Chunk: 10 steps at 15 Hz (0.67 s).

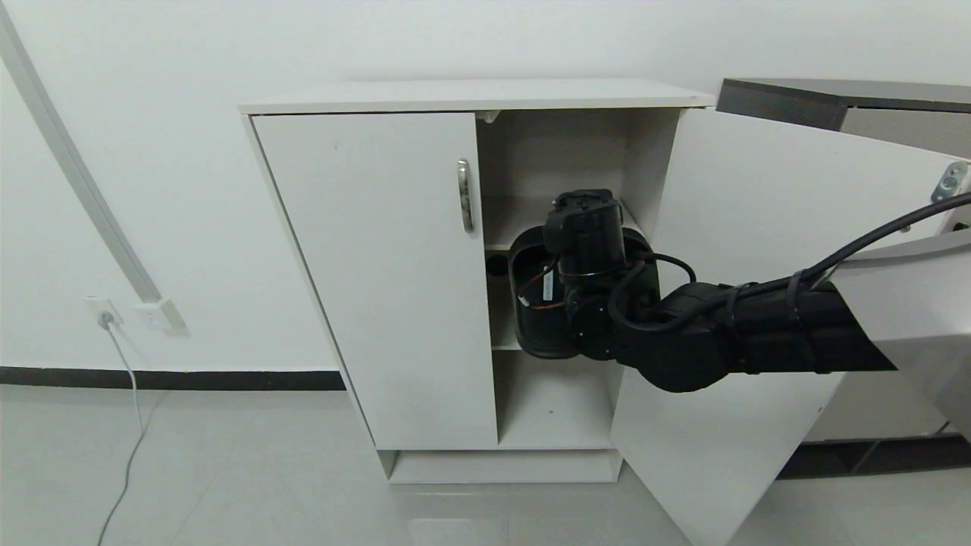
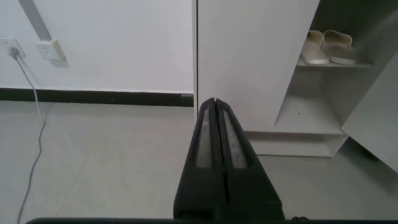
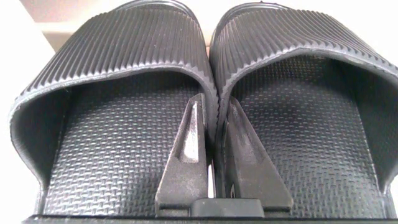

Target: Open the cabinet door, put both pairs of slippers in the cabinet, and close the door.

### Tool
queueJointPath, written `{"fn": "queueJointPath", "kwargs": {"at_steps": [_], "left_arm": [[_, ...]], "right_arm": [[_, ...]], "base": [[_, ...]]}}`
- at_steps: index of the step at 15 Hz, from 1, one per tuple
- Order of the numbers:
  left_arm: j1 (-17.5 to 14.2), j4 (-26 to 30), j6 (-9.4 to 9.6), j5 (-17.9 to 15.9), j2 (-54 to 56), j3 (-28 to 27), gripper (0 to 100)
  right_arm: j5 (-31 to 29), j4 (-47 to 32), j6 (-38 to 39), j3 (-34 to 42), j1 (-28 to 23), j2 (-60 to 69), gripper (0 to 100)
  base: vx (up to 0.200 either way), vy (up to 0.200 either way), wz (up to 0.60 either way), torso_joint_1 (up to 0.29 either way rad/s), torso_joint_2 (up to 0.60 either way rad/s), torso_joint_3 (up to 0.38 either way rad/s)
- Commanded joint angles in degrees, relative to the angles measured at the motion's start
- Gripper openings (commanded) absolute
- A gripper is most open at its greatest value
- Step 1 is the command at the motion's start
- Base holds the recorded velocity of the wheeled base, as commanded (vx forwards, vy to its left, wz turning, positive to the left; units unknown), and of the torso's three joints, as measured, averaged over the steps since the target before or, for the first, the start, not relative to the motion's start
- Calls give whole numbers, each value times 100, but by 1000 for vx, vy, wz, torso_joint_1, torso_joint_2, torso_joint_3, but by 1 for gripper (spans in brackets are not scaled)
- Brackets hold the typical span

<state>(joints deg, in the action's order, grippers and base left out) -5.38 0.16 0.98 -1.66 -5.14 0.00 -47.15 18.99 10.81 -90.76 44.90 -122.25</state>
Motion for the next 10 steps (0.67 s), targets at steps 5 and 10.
{"fn": "queueJointPath", "kwargs": {"at_steps": [5, 10], "left_arm": [[1, 2, -1, -1, -4, 0, 0], [1, 2, -1, -1, -4, 0, 0]], "right_arm": [[4, 8, 9, 14, 1, 34, 0], [4, 17, 17, 32, 10, 34, 0]], "base": [[200, 0, 0, 5, 4, 3], [200, 0, 0, 1, 3, 2]]}}
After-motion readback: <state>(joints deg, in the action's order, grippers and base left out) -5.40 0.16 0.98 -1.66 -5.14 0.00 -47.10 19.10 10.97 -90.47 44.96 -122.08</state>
